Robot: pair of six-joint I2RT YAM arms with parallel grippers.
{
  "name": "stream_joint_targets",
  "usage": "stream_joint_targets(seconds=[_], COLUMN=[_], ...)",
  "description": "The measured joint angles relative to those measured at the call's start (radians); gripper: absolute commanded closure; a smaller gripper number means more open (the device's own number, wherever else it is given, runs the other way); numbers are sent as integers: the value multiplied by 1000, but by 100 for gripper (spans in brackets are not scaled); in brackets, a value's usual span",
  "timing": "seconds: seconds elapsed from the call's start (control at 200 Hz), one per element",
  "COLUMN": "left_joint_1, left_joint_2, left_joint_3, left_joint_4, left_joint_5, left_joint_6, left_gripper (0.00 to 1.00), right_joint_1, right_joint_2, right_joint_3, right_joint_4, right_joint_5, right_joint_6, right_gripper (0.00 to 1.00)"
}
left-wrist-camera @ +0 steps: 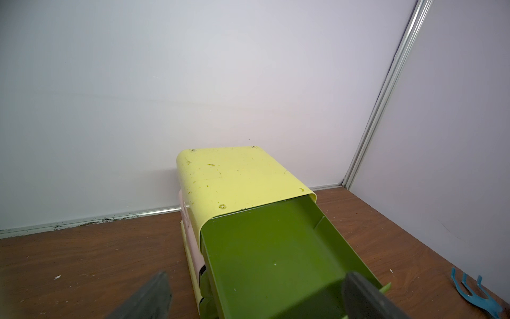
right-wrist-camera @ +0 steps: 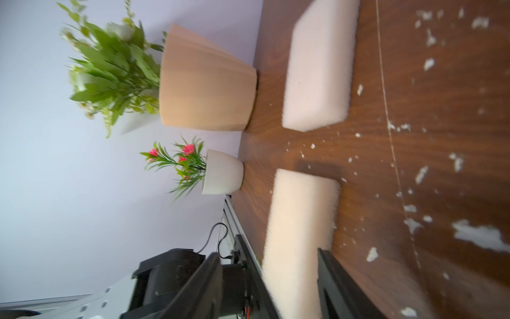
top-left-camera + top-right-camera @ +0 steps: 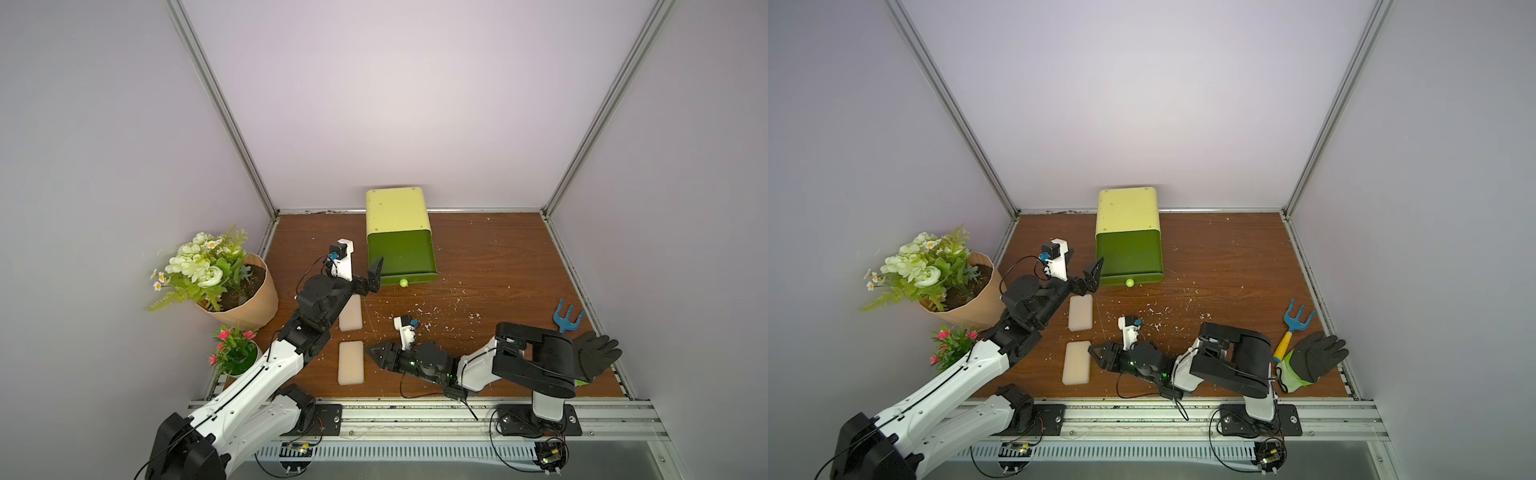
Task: Take the sponge out of the drawer
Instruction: Place the sponge at the center of the board.
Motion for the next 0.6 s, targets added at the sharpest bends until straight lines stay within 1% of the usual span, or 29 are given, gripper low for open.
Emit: stream_joint_targets(seconds=[0.23,0.355,0.49,0.6], left_joint_1=[0,0,0,0], left_joint_2=[-43,-48,-35,-18], left_joint_3=[0,2,11,24], left_joint_4=[-21,-67,-133,-174], left_joint_5=[70,114,131,134], left_joint_6=[42,77,101,106], left_gripper=[0,0,1,0], right_joint_1=[-13,-33,-59,-84], right_joint_2=[-188,-273,-369,-441], right_joint_3=[-10,-33,-45,-48], right_joint_4=[-133,-210,-318,-390], right_joint_5=[117,182,248,298], right_joint_6=[-184,-274,-364,-416], right_gripper=[34,28,20,18])
